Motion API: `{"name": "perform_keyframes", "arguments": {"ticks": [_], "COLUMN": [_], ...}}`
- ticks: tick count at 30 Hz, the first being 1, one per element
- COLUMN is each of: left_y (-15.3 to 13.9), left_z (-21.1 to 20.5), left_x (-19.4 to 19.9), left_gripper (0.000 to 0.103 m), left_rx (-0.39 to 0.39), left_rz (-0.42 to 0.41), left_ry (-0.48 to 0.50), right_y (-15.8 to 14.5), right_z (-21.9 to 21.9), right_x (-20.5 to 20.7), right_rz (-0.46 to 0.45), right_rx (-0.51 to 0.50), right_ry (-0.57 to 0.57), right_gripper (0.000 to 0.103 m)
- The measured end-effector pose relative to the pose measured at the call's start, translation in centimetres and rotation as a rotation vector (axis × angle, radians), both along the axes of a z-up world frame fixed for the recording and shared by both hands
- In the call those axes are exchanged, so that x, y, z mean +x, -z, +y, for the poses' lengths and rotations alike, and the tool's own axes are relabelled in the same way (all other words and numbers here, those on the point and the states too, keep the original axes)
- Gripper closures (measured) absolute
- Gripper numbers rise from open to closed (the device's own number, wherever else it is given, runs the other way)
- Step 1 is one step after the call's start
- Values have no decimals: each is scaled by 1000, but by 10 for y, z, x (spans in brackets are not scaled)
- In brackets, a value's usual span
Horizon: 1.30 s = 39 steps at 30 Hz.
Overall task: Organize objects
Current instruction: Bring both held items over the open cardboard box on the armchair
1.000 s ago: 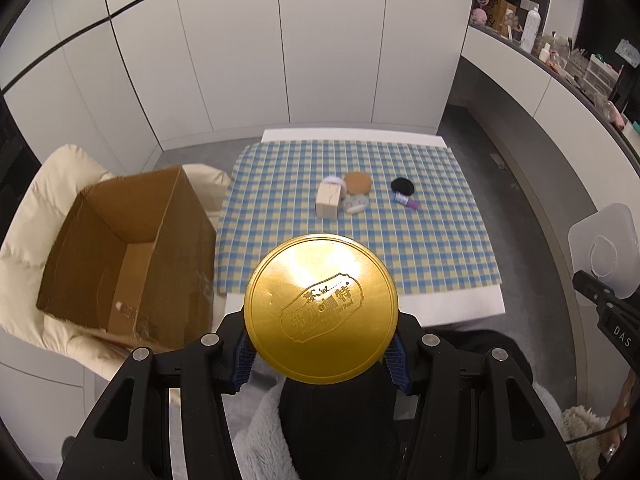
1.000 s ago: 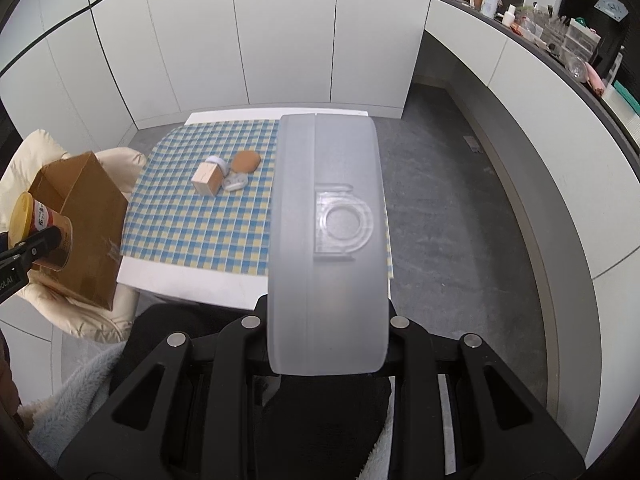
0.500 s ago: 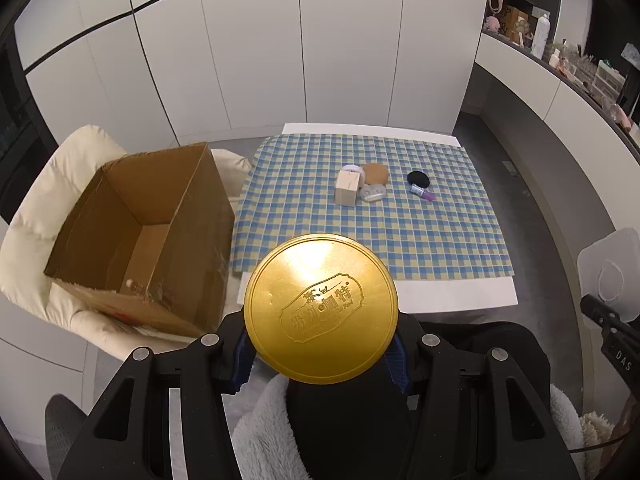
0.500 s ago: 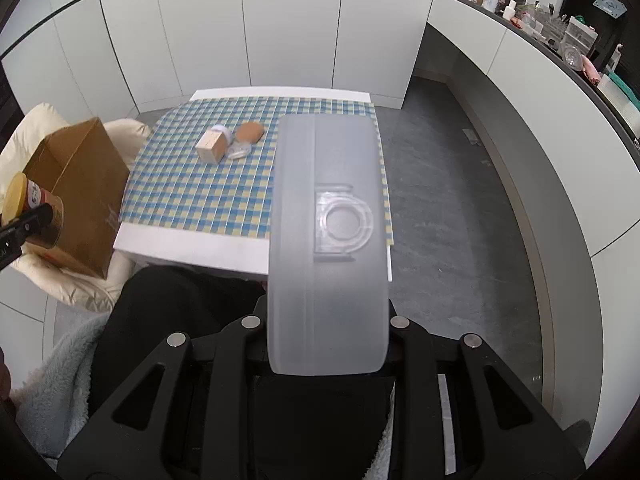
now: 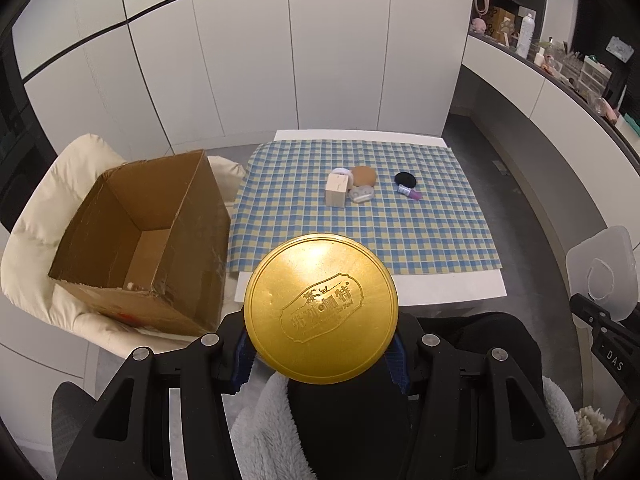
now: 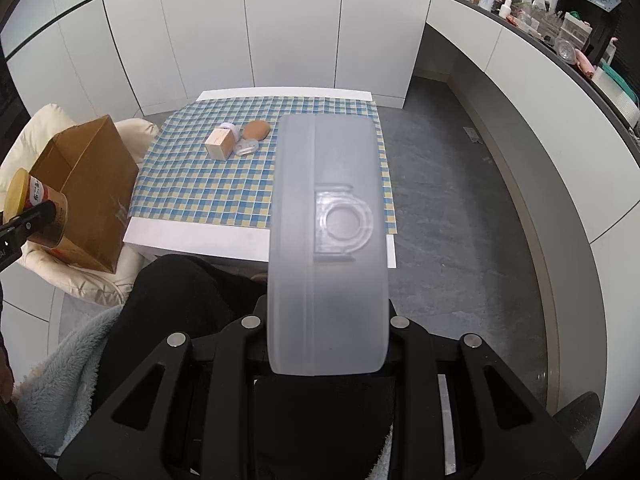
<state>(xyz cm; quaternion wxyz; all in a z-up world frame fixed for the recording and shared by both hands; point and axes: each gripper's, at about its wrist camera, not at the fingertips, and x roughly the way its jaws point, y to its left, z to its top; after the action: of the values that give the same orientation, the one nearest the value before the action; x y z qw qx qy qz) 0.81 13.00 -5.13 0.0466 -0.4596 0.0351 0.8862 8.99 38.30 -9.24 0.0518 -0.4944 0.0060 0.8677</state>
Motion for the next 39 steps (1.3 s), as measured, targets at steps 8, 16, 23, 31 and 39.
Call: {"name": "perform_keyframes", "arguments": {"ticks": [8,16,23,31,39], "left_y": [-4,2,2,7,11], "left_z": [-6,-34,-64,-111,-166], "left_x": [2,5,11,26,48], "left_gripper": [49,49,49,49,49], "left_rx": [19,29,27,22,23], "left_rz": [7,-9,-1,-11,-21], "left_ry": [-16,-74,-147,-261,-402], "right_y": [-7,-2,3,7,14], "right_z": [-5,-31,-71,-117,-182], "right_x": [1,-6,-16,-28,-38], "right_rz": [2,-5,-9,-15,-20], "right_rx": [4,-3,-1,-5,-5], "right_ry": [-19,-74,-175,-300,-461], "right_gripper": [75,75,75,75,75]}}
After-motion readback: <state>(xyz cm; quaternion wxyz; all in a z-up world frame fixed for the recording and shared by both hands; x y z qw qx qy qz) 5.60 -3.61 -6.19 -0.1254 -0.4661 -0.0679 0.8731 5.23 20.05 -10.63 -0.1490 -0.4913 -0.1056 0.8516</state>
